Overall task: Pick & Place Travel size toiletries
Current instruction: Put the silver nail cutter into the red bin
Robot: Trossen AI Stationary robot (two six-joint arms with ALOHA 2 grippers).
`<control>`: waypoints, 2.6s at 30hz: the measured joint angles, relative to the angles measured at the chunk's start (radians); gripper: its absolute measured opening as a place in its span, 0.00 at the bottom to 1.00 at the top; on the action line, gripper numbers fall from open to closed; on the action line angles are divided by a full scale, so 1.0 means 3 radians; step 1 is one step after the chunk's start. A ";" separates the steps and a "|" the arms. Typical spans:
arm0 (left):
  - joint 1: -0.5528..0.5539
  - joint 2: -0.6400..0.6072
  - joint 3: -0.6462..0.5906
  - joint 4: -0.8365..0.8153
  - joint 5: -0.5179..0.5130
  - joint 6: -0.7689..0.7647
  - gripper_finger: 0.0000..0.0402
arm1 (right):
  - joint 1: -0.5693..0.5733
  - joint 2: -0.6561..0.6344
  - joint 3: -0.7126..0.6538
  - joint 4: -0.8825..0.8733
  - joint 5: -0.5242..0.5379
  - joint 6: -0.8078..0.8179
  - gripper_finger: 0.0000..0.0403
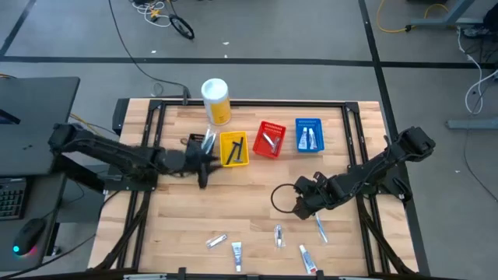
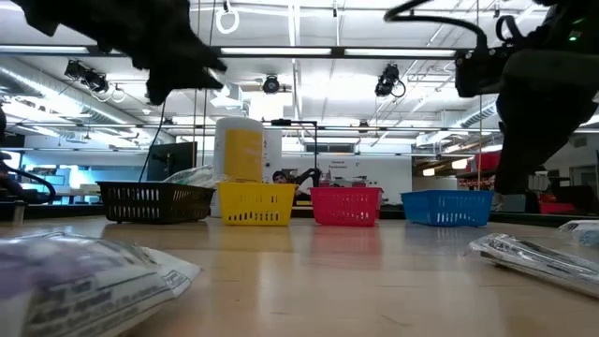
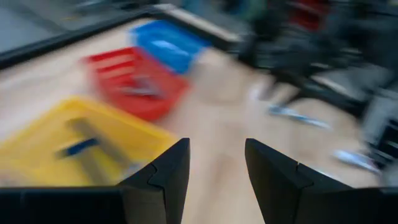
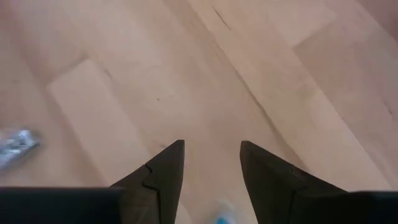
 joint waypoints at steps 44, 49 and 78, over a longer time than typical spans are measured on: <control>-0.2092 0.3186 0.2226 -0.1963 -0.0144 -0.2523 0.40 | 0.0120 0.0000 0.0000 0.0274 0.0504 -0.0247 0.41; -0.2012 0.3224 0.2232 -0.2006 -0.0059 -0.2394 0.30 | 0.0120 0.0000 0.0000 0.0324 0.0578 -0.0281 0.41; -0.0220 0.2927 0.2224 -0.0819 -0.1130 -0.0061 0.17 | 0.0122 0.0001 0.0000 0.0346 0.0488 -0.0245 0.41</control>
